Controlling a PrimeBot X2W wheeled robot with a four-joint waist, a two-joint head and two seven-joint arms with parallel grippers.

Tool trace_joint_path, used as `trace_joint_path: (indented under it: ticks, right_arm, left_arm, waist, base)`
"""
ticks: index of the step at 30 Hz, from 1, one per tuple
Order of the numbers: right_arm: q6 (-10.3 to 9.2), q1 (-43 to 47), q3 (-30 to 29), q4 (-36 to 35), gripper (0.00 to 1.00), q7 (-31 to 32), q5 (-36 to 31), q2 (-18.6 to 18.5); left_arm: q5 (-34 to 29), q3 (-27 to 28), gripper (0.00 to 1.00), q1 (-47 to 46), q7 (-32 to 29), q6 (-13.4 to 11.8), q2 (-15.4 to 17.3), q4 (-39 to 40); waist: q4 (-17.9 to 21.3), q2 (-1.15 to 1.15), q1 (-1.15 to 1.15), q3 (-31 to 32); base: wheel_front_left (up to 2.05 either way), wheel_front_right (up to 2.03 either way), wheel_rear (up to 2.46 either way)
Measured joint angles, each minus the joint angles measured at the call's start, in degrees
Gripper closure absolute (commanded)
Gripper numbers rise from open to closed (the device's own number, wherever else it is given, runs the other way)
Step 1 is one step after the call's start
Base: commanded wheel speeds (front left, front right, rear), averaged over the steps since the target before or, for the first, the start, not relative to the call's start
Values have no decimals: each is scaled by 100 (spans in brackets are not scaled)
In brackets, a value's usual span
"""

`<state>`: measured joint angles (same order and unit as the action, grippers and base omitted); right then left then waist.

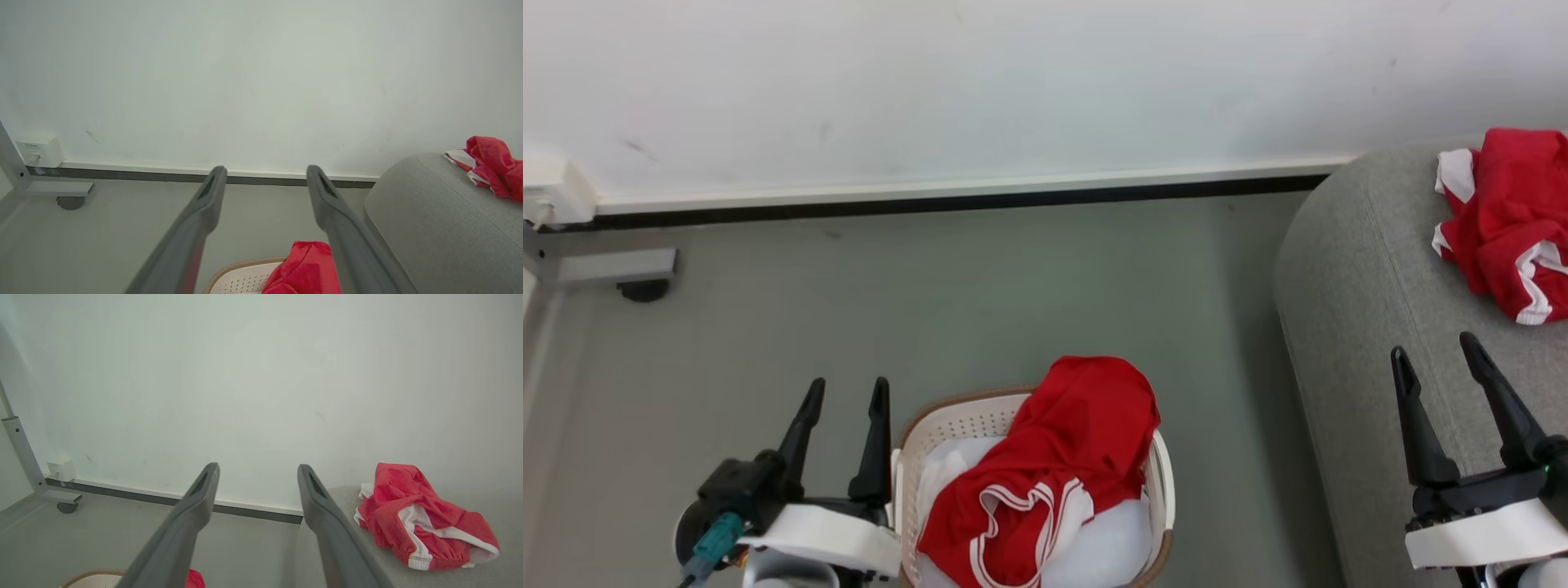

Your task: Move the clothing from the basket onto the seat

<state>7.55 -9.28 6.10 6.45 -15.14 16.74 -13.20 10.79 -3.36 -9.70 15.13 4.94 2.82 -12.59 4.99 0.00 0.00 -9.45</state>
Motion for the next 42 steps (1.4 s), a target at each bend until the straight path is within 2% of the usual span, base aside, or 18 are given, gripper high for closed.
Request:
trace_joint_path:
  ticks: [6,20,32,42]
  right_arm:
    - [0,-322,0,-44,0,0,127,80]
    - [0,-950,96,-279,0,0,132,346]
    - [0,-1275,276,-414,0,-1,92,686]
    - [0,-1483,466,-564,0,-1,194,970]
  left_arm:
    - [-86,-57,0,-385,0,109,21,-535]
    - [-171,-553,0,-1761,-55,236,423,-3011]
    - [68,-1499,0,-2944,-843,256,780,-4601]
    - [148,-1816,0,-3535,-1494,259,1141,-5577]
  waist:
    - [225,0,0,-402]
    - [1108,0,1,-1356]
    - [1728,0,0,-2331]
    - [2268,0,0,-3030]
  base:
    - [0,0,0]
    - [0,0,0]
    - [0,0,0]
    - [0,0,0]
